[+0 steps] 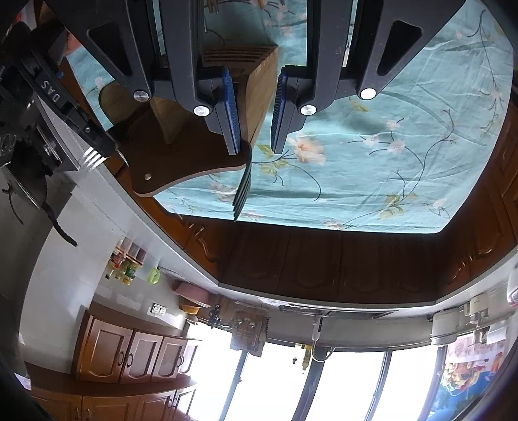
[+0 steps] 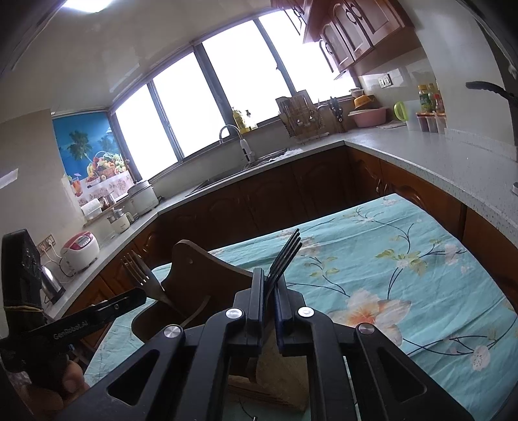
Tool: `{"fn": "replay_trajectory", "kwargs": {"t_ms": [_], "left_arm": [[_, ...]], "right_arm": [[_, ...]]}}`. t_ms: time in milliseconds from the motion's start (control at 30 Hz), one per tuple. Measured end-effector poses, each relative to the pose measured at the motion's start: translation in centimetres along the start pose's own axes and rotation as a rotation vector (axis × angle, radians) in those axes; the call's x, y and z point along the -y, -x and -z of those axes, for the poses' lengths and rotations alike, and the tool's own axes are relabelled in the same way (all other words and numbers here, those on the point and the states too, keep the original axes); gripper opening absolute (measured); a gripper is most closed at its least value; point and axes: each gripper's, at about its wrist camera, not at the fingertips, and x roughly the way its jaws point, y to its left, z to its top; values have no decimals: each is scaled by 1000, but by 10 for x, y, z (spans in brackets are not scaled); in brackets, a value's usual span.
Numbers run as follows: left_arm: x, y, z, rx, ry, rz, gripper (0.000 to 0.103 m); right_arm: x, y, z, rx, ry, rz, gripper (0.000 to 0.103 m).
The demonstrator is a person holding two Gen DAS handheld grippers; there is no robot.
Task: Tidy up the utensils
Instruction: 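Lower both forks tines-up into the wooden holder and open both tools, then withdraw both open tools from the holder back over the utensils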
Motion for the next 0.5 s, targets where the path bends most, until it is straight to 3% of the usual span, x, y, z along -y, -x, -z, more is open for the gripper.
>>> {"fn": "replay_trajectory", "kwargs": {"t_ms": [167, 300, 400, 433, 500], "left_arm": [[-2, -3, -3, -11, 16, 0, 20], [-3, 2, -2, -16, 24, -3, 27], [-5, 14, 4, -15, 30, -18, 62], [-6, 19, 6, -13, 36, -24, 74], [-10, 32, 13, -10, 45, -34, 77]], "right_arm": [[1, 1, 0, -1, -2, 4, 14], [5, 6, 0, 6, -7, 9, 36], [6, 10, 0, 7, -12, 6, 38], [6, 12, 0, 5, -14, 6, 42], [6, 18, 1, 6, -23, -4, 50]]}}
